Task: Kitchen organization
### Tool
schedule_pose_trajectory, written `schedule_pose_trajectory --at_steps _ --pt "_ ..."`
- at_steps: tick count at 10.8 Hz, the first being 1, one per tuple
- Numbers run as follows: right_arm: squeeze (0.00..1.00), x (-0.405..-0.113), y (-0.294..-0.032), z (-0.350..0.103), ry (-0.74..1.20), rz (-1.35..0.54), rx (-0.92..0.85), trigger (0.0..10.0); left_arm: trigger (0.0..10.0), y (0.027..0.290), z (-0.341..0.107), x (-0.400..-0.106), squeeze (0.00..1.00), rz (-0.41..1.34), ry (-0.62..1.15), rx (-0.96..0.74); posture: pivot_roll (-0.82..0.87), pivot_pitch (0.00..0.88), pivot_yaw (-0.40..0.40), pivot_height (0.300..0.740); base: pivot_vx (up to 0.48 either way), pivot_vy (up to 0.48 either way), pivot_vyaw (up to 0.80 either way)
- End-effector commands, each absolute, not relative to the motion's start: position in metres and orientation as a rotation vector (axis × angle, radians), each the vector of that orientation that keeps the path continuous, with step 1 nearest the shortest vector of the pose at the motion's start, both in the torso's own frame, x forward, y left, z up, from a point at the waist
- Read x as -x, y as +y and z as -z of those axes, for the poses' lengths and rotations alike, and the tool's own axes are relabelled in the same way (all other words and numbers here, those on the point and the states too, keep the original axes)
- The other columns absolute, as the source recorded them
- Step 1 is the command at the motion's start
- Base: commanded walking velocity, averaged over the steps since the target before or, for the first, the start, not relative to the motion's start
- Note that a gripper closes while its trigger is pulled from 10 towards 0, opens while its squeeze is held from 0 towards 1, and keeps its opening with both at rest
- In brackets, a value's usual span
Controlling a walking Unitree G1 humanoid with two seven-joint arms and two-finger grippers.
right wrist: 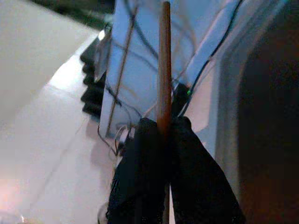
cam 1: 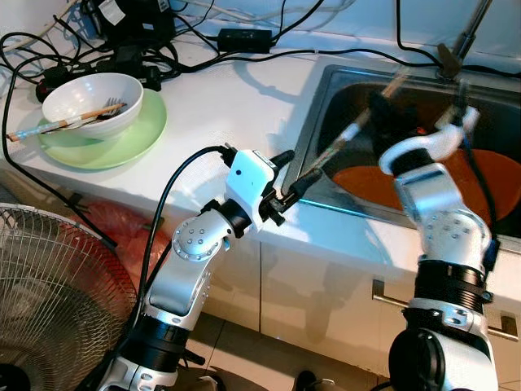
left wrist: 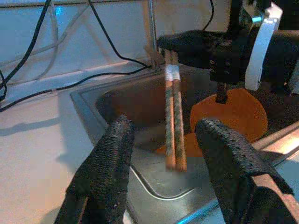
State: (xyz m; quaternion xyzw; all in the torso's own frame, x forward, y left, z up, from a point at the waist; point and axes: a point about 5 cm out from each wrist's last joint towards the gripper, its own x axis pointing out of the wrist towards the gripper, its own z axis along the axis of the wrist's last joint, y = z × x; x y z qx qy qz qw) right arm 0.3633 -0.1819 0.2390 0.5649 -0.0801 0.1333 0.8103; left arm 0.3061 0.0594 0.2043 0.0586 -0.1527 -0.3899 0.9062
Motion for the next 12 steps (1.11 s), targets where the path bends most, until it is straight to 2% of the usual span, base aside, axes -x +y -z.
schedule_pose_trajectory --at_steps 1,2,4,5,7,8,9,10,12 --pt "0.0 -0.365 -0.189 -0.243 -0.19 -0.26 -1.275 10.0 10.0 0.062 -0.204 -0.304 0.87 0.8 -0.314 -0.111 0.08 0.179 0.03 0.74 0.0 0.0 0.0" --pt "0.0 -0.366 -0.203 -0.246 -0.233 -0.197 -1.334 10.0 10.0 0.063 -0.202 -0.304 0.0 0.793 -0.307 -0.102 0.08 0.183 0.031 0.74 0.0 0.0 0.0" --pt "0.0 -0.366 -0.218 -0.243 -0.272 -0.086 -1.308 10.0 10.0 0.065 -0.203 -0.304 0.0 0.782 -0.307 -0.099 0.08 0.183 0.033 0.74 0.0 0.0 0.0" --pt "0.0 -0.365 -0.23 -0.247 -0.326 -0.024 -1.187 10.0 10.0 0.069 -0.203 -0.305 0.0 0.76 -0.305 -0.103 0.08 0.184 0.033 0.74 0.0 0.0 0.0" --pt "0.0 -0.363 -0.238 -0.253 -0.374 0.047 -1.053 10.0 10.0 0.076 -0.202 -0.306 0.0 0.725 -0.301 -0.102 0.08 0.183 0.032 0.74 0.0 0.0 0.0" --pt "0.0 -0.362 -0.244 -0.253 -0.397 0.091 -1.045 10.0 10.0 0.079 -0.202 -0.307 0.0 0.711 -0.299 -0.106 0.09 0.183 0.031 0.74 0.0 0.0 0.0" --pt "0.0 -0.362 -0.247 -0.254 -0.41 0.13 -0.949 10.0 10.0 0.08 -0.201 -0.307 0.0 0.702 -0.298 -0.104 0.09 0.181 0.03 0.74 0.0 0.0 0.0" --pt "0.0 -0.361 -0.242 -0.254 -0.413 0.138 -0.743 10.0 10.0 0.083 -0.201 -0.308 0.0 0.68 -0.294 -0.111 0.09 0.182 0.029 0.74 0.0 0.0 0.0" --pt "0.0 -0.363 -0.226 -0.243 -0.373 0.103 -0.53 10.0 10.0 0.095 -0.196 -0.314 0.0 0.586 -0.276 -0.122 0.09 0.182 0.027 0.74 0.0 0.0 0.0"
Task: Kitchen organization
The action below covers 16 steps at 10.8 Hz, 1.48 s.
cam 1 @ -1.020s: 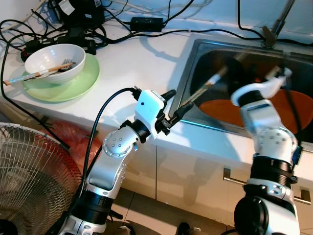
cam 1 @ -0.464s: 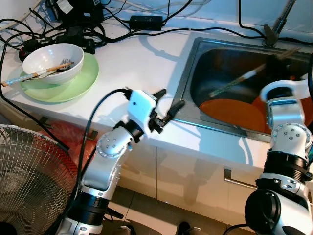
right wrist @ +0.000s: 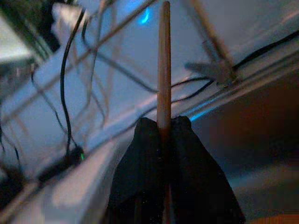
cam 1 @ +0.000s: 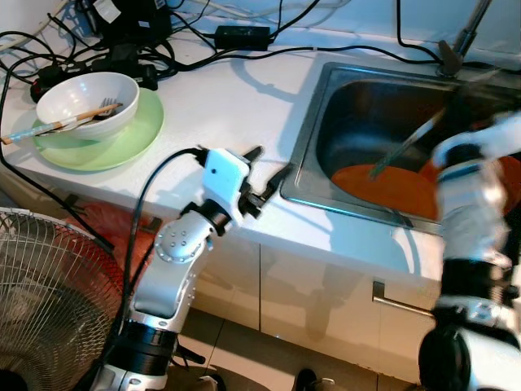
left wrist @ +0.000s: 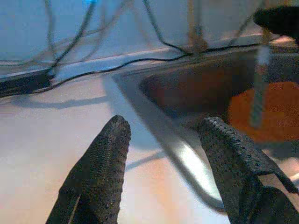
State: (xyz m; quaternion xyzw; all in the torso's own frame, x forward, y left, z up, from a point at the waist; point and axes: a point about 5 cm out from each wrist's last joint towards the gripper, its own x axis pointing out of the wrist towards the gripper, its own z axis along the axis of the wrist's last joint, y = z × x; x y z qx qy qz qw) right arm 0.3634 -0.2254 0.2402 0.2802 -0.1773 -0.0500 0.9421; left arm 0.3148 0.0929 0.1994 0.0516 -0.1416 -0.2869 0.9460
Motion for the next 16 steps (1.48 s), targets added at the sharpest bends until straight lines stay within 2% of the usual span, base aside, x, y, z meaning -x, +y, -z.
schedule_pose_trajectory --at_steps 1,4,7,9,12,16 --pt "0.0 -0.363 -0.224 -0.237 -0.359 0.101 -0.56 10.0 10.0 0.106 -0.195 -0.32 0.0 0.497 -0.271 -0.114 0.09 0.182 0.027 0.74 0.0 0.0 0.0" --pt "0.0 -0.363 -0.224 -0.226 -0.34 0.11 -0.515 10.0 10.0 0.125 -0.196 -0.33 0.0 0.363 -0.281 -0.103 0.09 0.181 0.028 0.74 0.0 0.0 0.0" --pt "0.0 -0.36 -0.22 -0.209 -0.331 0.119 -0.353 10.0 10.0 0.144 -0.188 -0.337 0.0 0.196 -0.313 -0.046 0.07 0.172 0.031 0.74 0.0 0.0 0.0" --pt "0.0 -0.354 -0.222 -0.197 -0.344 0.162 -0.206 10.0 10.0 0.142 -0.178 -0.333 0.0 0.196 -0.329 -0.157 0.08 0.164 0.033 0.74 0.0 0.0 0.0" --pt "0.0 -0.346 -0.22 -0.19 -0.411 0.154 -0.034 10.0 10.0 0.146 -0.159 -0.33 0.0 0.137 -0.312 -0.145 0.07 0.157 0.035 0.74 0.0 0.0 0.0" --pt "0.0 -0.35 -0.212 -0.185 -0.399 0.121 -0.02 10.0 10.0 0.147 -0.162 -0.332 0.0 0.121 -0.339 -0.125 0.07 0.162 0.031 0.74 0.0 0.0 0.0"
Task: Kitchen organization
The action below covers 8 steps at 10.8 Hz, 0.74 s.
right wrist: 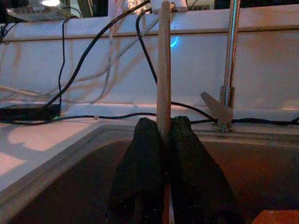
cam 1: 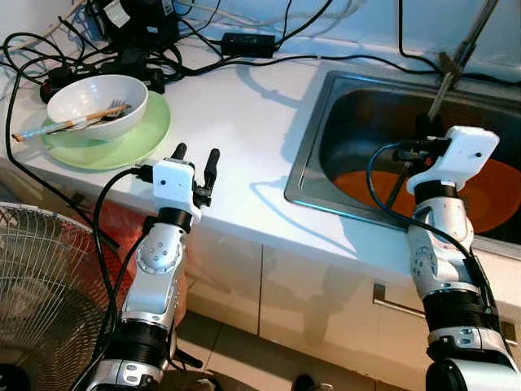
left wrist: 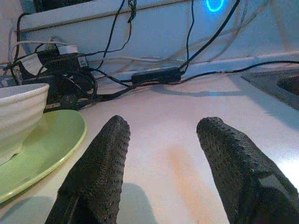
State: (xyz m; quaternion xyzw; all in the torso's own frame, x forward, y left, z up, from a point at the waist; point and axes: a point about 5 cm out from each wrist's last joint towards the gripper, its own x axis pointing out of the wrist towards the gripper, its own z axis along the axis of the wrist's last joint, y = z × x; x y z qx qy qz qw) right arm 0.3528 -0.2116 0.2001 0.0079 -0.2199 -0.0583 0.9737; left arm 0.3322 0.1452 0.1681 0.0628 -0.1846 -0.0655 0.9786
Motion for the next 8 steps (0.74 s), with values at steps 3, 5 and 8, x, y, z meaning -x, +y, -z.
schedule_pose_trajectory --at_steps 3,5,8 --pt "0.0 -0.354 -0.211 -0.18 -0.366 0.111 -0.016 10.0 10.0 0.149 -0.161 -0.333 0.0 0.113 -0.337 -0.11 0.07 0.173 0.025 0.74 0.0 0.0 0.0" --pt "0.0 -0.356 -0.211 -0.189 -0.393 0.109 -0.025 10.0 10.0 0.149 -0.168 -0.335 0.0 0.117 -0.359 -0.115 0.07 0.173 0.025 0.74 0.0 0.0 0.0" --pt "0.0 -0.359 -0.211 -0.2 -0.413 0.11 -0.045 10.0 10.0 0.146 -0.185 -0.338 0.0 0.123 -0.414 -0.113 0.07 0.175 0.024 0.74 0.0 0.0 0.0"
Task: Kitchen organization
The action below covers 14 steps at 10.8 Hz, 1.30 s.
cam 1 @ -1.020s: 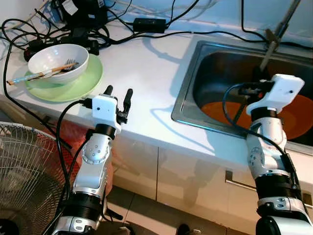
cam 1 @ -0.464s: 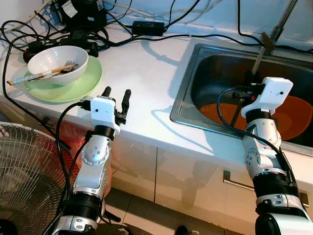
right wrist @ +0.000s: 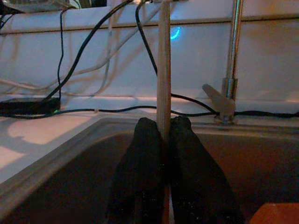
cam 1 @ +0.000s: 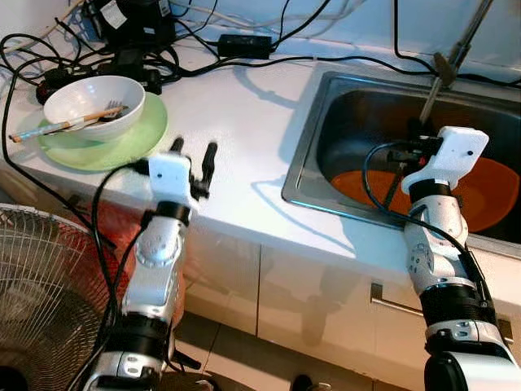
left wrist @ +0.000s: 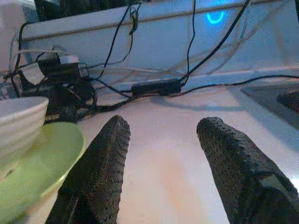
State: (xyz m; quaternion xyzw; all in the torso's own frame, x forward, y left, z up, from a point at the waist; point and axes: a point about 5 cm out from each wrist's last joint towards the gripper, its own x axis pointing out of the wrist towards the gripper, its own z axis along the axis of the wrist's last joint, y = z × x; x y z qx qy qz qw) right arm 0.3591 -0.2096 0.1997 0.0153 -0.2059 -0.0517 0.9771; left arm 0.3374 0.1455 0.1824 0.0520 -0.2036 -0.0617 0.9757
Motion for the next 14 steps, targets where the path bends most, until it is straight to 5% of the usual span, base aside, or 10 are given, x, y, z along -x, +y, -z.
schedule_pose_trajectory --at_steps 1,14 --pt "0.0 -0.3617 -0.2116 -0.2067 -0.419 0.111 -0.051 10.0 10.0 0.146 -0.1886 -0.3378 0.0 0.126 -0.427 -0.11 0.07 0.176 0.025 0.74 0.0 0.0 0.0" --pt "0.0 -0.3634 -0.2127 -0.2049 -0.394 0.113 -0.063 10.0 10.0 0.1471 -0.1809 -0.3373 0.0 0.128 -0.389 -0.093 0.07 0.179 0.018 0.74 0.0 0.0 0.0"
